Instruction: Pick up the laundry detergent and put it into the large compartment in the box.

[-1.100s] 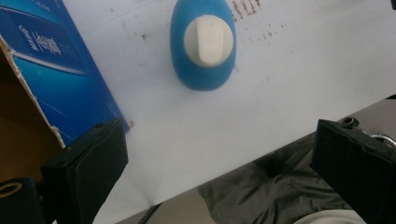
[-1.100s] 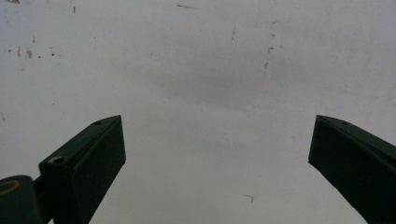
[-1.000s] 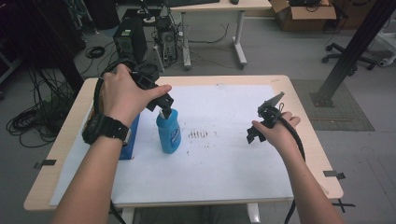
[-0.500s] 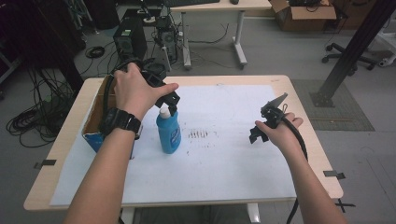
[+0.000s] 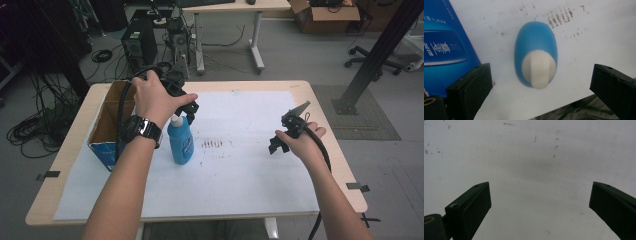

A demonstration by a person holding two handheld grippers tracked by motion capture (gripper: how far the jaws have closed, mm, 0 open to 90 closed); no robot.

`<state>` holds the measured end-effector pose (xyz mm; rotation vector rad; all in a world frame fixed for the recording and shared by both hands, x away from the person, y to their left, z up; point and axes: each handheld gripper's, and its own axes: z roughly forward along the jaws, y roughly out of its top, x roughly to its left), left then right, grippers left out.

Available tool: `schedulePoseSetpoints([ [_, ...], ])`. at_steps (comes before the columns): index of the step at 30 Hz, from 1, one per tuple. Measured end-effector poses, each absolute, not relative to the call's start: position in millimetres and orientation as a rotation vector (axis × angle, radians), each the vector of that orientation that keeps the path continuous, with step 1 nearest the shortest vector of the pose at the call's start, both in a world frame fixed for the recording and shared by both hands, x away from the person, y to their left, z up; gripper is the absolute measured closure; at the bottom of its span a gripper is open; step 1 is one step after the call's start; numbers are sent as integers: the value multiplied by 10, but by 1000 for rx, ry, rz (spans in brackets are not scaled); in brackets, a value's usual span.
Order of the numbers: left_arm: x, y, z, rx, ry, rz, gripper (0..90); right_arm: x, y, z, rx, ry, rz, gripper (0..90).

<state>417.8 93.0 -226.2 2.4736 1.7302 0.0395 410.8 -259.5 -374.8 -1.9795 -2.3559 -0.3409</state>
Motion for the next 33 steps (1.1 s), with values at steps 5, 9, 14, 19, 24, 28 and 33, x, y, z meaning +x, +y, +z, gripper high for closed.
schedulePoseSetpoints([
  [5, 4205, 900, -2330, 2494, 1735, 60, 46, 4108, -2615, -3765, -1983, -2353, -343, 42],
  [9, 4228, 870, -2398, 2496, 1735, 57, 47, 4109, -2639, -3787, -1983, -2350, -340, 42],
  [14, 4250, 876, -2514, 2491, 1748, 25, 51, 4105, -2665, -3824, -1983, -2344, -340, 43],
  [19, 4265, 890, -2603, 2491, 1763, 5, 51, 4108, -2681, -3857, -1982, -2343, -342, 44],
  [24, 4274, 880, -2661, 2520, 1769, 26, 51, 4109, -2670, -3880, -1975, -2344, -340, 44],
  [28, 4270, 853, -2729, 2528, 1765, 11, 52, 4113, -2667, -3894, -1973, -2343, -337, 45],
  [33, 4260, 840, -2805, 2533, 1770, 1, 52, 4110, -2669, -3902, -1974, -2342, -336, 45],
])
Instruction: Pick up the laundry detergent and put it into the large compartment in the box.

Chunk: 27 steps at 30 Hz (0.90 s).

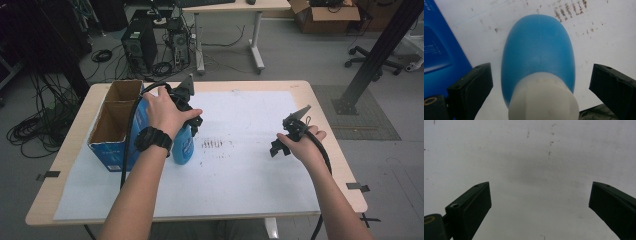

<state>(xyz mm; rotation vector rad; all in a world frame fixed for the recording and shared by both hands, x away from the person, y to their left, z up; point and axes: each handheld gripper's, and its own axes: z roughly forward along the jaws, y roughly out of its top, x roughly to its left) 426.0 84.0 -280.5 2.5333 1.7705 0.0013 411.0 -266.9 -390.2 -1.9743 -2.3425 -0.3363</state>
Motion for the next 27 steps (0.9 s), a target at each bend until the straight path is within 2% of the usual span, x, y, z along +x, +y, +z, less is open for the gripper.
schedulePoseSetpoints([
  [27, 4241, 826, -2843, 2523, 1785, 0, 82, 4099, -2691, -3914, -1977, -2341, -343, 46],
])
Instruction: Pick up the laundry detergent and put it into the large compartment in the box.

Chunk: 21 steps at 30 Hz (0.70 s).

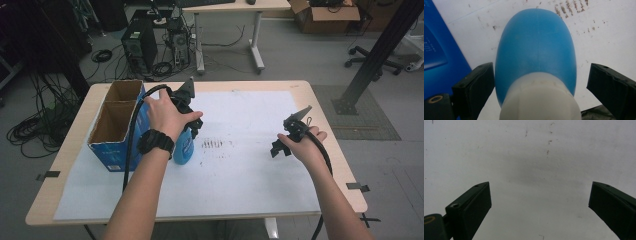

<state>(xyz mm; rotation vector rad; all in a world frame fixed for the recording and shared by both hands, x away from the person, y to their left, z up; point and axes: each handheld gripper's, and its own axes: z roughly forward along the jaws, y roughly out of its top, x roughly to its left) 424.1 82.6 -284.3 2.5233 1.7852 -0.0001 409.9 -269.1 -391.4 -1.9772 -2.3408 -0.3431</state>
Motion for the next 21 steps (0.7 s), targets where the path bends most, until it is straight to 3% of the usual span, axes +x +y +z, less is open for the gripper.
schedulePoseSetpoints([
  [21, 4245, 837, -2849, 2520, 1793, 3, 157, 4099, -2680, -3911, -1973, -2349, -330, 47],
])
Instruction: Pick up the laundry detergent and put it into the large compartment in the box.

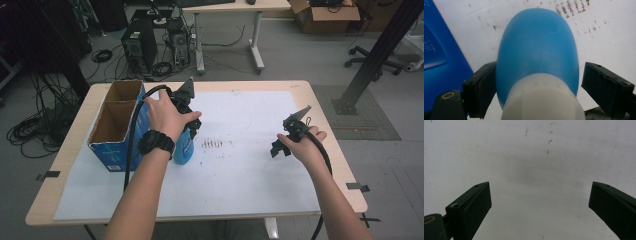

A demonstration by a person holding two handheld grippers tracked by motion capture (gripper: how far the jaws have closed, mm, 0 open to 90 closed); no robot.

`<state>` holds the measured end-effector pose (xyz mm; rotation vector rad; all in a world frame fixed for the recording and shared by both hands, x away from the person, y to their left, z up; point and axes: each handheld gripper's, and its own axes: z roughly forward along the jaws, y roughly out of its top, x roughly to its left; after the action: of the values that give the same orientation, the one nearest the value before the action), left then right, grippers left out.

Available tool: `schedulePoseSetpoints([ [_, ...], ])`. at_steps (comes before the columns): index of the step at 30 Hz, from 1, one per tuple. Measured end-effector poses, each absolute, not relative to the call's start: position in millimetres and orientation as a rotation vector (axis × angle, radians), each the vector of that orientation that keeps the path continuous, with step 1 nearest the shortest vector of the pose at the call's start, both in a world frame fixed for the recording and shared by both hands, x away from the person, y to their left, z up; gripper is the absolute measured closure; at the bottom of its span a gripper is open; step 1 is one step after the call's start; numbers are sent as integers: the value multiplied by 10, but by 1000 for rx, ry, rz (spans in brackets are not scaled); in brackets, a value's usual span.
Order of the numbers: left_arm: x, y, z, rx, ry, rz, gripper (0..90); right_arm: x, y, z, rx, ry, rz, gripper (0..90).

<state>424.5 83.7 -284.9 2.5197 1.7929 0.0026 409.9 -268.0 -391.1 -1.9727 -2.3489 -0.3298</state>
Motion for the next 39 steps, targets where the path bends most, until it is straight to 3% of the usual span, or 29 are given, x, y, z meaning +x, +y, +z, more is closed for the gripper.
schedulePoseSetpoints([
  [39, 4276, 822, -2822, 2483, 1869, 24, 313, 4074, -2723, -3964, -1968, -2346, -325, 47],
])
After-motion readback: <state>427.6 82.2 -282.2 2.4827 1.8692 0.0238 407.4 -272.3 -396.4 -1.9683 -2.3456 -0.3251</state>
